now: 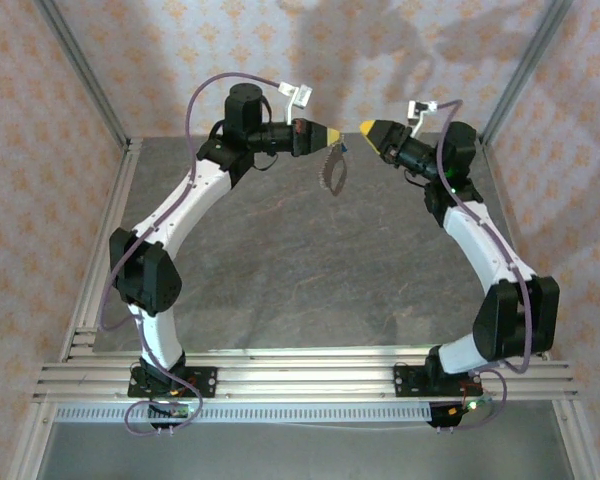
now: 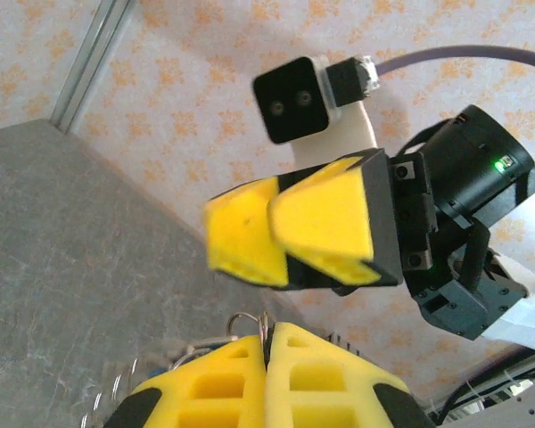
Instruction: Put the keys on the keyring
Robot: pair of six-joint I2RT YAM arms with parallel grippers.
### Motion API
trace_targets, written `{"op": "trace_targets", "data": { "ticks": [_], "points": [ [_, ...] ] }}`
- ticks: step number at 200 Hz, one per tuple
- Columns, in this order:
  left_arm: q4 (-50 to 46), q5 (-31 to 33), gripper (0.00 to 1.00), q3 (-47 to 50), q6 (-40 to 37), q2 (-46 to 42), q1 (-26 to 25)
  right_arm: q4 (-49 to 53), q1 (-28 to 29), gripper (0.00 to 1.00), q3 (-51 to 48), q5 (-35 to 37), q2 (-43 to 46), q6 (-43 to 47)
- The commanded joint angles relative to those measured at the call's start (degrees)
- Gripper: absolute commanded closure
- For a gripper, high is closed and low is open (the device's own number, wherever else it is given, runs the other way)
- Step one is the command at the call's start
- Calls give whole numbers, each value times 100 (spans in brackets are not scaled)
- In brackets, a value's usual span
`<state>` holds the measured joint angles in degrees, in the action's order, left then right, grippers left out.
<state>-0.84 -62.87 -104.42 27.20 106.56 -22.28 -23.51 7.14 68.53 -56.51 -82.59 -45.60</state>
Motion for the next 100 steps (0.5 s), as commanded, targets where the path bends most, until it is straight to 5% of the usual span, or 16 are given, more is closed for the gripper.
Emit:
{"op": "trace_targets", "data": {
  "ticks": [1,100],
  "points": [
    [927,165,100,116,310,-422,-39,-486,-2,63,-363,696,546,-62],
    [1815,262,100,502,927,-671,-175,138,724,59,-727,1132,1035,870]
  ]
}}
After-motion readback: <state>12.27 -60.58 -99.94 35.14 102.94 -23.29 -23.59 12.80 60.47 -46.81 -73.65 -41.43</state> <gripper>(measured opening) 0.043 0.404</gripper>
